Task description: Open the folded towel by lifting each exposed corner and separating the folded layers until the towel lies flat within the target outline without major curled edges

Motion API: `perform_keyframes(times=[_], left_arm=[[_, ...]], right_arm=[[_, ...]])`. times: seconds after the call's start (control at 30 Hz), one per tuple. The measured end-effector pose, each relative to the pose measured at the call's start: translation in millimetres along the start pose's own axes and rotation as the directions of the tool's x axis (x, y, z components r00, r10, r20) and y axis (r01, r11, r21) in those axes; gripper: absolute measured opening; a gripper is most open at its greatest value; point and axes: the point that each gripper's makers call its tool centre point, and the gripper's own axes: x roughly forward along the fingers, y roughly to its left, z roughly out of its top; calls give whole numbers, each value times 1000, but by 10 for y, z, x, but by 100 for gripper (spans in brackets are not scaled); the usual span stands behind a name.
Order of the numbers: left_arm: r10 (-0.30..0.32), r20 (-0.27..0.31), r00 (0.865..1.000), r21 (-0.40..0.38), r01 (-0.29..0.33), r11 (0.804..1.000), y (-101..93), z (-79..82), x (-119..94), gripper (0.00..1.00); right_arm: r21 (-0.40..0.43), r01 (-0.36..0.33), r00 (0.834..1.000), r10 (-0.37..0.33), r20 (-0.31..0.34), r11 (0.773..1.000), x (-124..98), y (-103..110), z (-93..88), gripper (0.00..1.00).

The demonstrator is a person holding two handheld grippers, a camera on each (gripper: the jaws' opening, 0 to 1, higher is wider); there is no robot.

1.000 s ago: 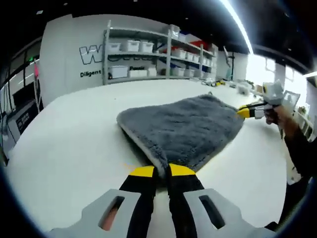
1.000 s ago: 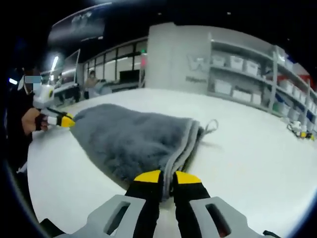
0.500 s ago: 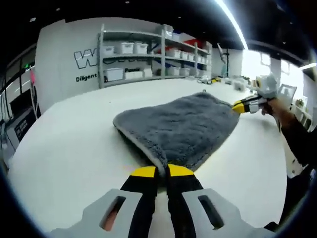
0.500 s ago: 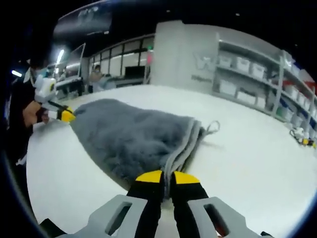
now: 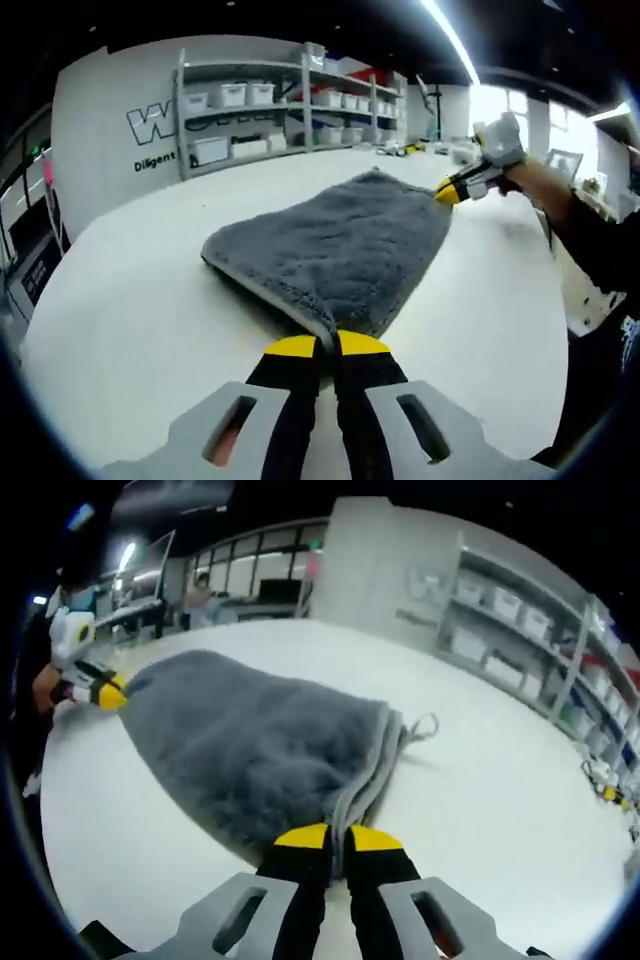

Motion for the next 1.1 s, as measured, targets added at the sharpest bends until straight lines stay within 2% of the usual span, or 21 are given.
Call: perform_keyframes(times=[0.2,0.47,1.0,1.1], left_arm=[[-3,2,1000,10,3,1000,-87,-21,-26,3],[-36,-1,999,16,36,999,-260,-41,-49,3],[-84,6,996,44,84,996,-524,-50,-81,2],[-91,8,996,50,91,995,-570,-52,-84,2]], right_arm=[[-1,-48,996,48,-72,999,78,-62,-3,0],[-62,-53,986,42,-161,997,267,-154,60,0],[-92,-78,973,56,-223,993,426,-220,127,0],[-96,-98,966,71,-249,991,438,-223,130,0]])
